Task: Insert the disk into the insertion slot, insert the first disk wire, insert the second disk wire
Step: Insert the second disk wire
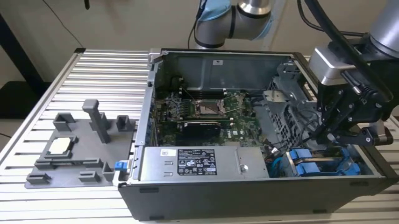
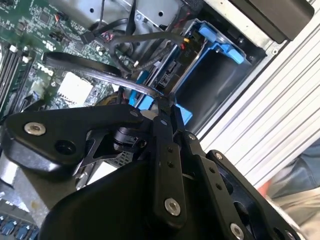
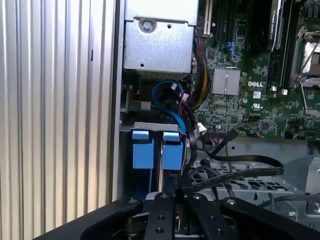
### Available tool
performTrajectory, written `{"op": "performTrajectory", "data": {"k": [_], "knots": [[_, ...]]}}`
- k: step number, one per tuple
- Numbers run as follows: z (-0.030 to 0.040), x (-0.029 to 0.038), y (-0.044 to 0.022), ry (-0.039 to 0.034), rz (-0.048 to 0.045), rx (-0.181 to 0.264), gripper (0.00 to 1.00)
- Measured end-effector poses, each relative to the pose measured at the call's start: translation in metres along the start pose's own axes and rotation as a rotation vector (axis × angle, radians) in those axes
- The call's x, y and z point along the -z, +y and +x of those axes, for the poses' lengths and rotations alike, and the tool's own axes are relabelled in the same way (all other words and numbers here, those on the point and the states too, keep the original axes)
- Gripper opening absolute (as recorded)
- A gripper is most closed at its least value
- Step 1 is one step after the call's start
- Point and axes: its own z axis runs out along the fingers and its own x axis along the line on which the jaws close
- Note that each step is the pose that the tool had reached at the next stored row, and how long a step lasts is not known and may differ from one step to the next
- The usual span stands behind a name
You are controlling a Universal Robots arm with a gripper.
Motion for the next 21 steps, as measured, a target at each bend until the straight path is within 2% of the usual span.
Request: {"op": "performTrajectory", "data": {"k": [5,7,12,17,21], "knots": [[0.0004,-0.0003,-0.0055,-0.0032,-0.0594,-0.003,0.16],[0.0006,-0.0006,-0.0089,-0.0038,-0.0728,-0.004,0.16],[0.0014,-0.0028,-0.0202,-0.0046,-0.0868,-0.005,0.16],[0.0031,-0.0054,-0.0321,-0.0060,-0.1075,-0.006,0.16],[0.0033,-0.0068,-0.0335,-0.0130,-0.1081,-0.006,0.16]]}}
